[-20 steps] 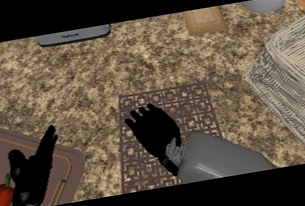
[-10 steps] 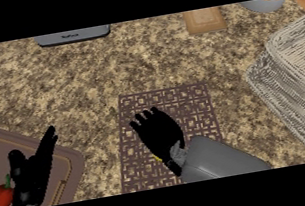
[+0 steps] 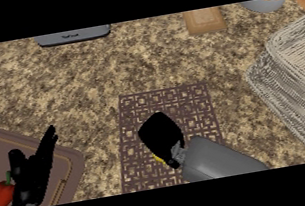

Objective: Pick the lemon from the placemat and place it in the basket

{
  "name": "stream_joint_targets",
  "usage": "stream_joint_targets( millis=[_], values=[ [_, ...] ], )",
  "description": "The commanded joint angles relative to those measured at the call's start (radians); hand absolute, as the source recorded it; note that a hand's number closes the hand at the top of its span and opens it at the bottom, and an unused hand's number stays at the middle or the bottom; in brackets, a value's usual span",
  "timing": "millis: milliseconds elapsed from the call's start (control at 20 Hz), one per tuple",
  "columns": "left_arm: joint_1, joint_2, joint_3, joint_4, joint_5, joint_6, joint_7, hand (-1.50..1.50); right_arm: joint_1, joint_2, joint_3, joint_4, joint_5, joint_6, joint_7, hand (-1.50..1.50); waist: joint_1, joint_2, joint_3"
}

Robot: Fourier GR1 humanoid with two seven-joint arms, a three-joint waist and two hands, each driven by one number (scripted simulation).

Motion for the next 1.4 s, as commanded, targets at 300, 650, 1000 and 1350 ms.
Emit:
stream_joint_targets(
  millis=[300,650,1000,1350],
  values=[
    [0.075,-0.033,-0.024,-0.014,-0.005,-0.007,0.069,0.00,-0.006,-0.016,0.015,0.078,0.126,-0.082,-0.118,1.50,0.003,0.008,-0.014],
    [0.070,0.006,0.054,0.023,0.023,-0.009,0.060,0.00,0.313,-0.248,0.070,-0.253,0.162,-0.225,-0.088,1.50,-0.073,-0.009,-0.014],
    [0.129,-0.023,0.061,0.003,0.021,0.020,0.045,0.00,0.611,-0.442,0.010,-0.617,0.082,-0.460,-0.119,1.50,-0.138,-0.014,-0.015],
    [0.171,-0.013,0.072,-0.039,0.026,0.013,0.043,0.00,0.770,-0.413,-0.158,-1.040,-0.211,-0.609,-0.185,1.50,-0.129,-0.012,-0.014]
  ],
)
